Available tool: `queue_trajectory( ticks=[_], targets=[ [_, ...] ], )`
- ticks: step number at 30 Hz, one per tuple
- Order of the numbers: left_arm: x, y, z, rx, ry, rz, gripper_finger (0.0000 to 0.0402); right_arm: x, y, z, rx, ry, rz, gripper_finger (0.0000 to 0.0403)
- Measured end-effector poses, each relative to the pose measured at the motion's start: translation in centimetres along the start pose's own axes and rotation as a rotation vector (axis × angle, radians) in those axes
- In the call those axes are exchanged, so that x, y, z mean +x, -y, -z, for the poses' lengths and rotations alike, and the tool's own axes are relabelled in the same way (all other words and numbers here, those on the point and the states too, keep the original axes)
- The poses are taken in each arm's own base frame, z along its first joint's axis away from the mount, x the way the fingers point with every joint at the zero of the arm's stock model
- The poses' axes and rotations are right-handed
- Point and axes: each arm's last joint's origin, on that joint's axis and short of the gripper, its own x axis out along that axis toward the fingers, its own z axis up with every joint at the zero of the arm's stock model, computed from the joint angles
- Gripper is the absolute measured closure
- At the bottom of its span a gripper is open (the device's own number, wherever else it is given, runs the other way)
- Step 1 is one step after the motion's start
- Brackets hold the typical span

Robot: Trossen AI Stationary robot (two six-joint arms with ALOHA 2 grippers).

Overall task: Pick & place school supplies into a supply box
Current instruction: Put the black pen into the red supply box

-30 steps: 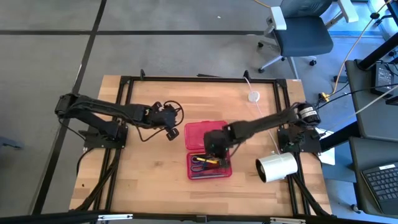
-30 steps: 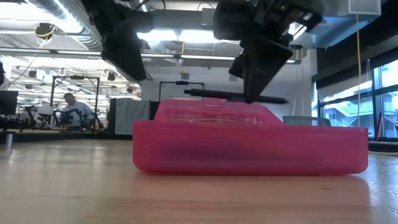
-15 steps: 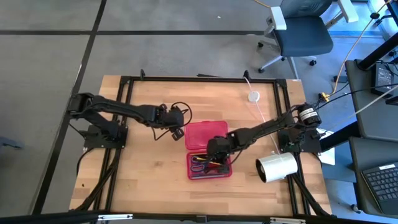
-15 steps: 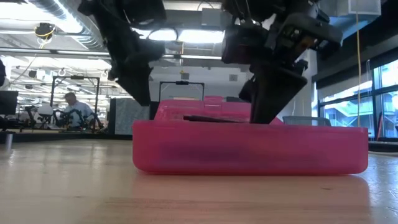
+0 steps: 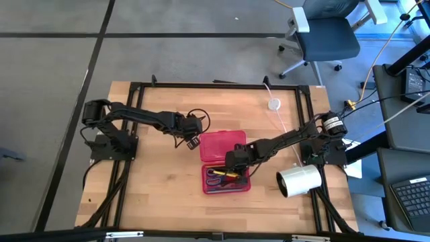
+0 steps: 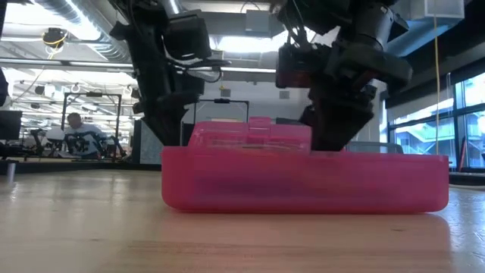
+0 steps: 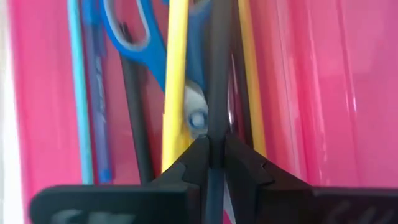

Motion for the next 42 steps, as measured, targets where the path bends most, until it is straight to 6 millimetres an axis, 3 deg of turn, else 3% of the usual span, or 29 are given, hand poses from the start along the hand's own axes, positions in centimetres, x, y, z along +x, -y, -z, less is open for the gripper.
queue_trajectory(
  ticks=[27, 42],
  targets=[
    [0.0, 0.2, -0.5, 0.0, 0.031, 0.044, 0.0304, 0.1, -2.6, 0.5, -0.135, -0.03, -0.231, 0.0357],
    [0.0, 0.2, -0.6, -0.003, 0.039, 0.049, 0.0304, 1.3, -2.5, 1.4, -0.139, 0.001, -0.299, 0.0353]
  ],
)
